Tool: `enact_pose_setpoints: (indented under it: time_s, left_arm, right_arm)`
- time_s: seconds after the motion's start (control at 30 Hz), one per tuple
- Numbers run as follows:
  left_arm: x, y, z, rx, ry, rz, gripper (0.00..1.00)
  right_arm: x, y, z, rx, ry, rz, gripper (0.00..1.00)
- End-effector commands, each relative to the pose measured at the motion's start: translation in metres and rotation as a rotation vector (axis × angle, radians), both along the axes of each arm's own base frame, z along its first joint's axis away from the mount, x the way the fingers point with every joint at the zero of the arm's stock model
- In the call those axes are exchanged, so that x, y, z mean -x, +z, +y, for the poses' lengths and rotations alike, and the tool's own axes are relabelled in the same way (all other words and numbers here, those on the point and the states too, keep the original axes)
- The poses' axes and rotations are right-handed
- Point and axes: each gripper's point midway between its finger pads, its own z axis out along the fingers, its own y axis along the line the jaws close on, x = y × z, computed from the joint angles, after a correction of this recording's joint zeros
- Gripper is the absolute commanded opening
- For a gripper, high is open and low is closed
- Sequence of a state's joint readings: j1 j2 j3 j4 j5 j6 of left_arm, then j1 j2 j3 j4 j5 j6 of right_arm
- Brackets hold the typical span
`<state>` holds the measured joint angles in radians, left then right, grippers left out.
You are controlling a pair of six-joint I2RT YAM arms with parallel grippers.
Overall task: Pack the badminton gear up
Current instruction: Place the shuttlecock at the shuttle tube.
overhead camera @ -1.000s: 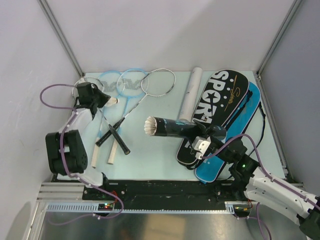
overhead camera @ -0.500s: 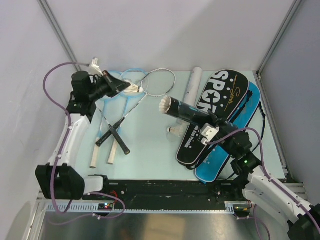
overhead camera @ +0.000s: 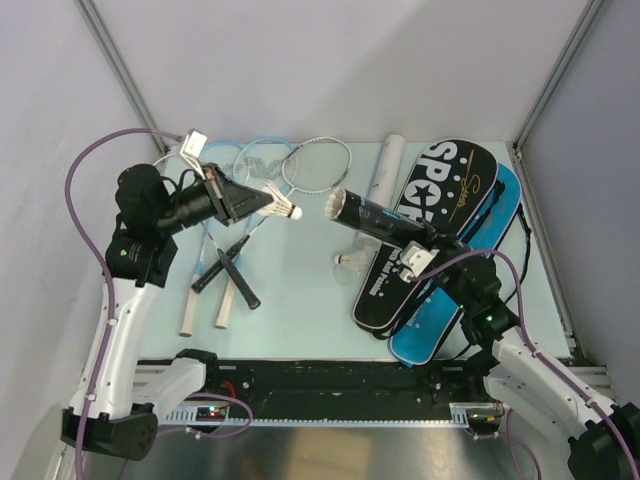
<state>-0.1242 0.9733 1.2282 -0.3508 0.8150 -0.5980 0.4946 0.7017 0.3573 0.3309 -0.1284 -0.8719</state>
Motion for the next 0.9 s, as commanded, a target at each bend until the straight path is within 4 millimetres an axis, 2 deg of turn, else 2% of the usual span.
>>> enact_pose_setpoints:
  time_s: [0.0, 0.13, 0.27, 0.53, 0.87]
  left_arm:
    - [0.031, 0.008, -0.020, -0.026, -0.137, -0.029, 0.00]
    - [0.038, 0.017, -0.027, -0.034, -0.160, -0.069, 0.00]
    - [0.030, 0.018, -0.030, -0.054, -0.132, -0.090, 0.00]
    - [0.010, 0.006, -0.042, -0.084, -0.135, -0.068, 0.00]
    - [0.010, -0.019, -0.084, -0.081, -0.213, -0.009, 0.00]
  right_arm:
    - [-0.001, 0.042, -0.003, -0.036, -0.010, -0.120, 0.39]
    - [0.002, 0.041, -0.003, -0.024, -0.003, -0.110, 0.38]
    - [0.006, 0.040, 0.001, -0.028, 0.017, -0.104, 0.38]
    - [0.011, 0.040, 0.015, -0.011, 0.041, -0.117, 0.38]
    - [0.011, 0.046, 0.035, -0.066, 0.057, -0.125, 0.38]
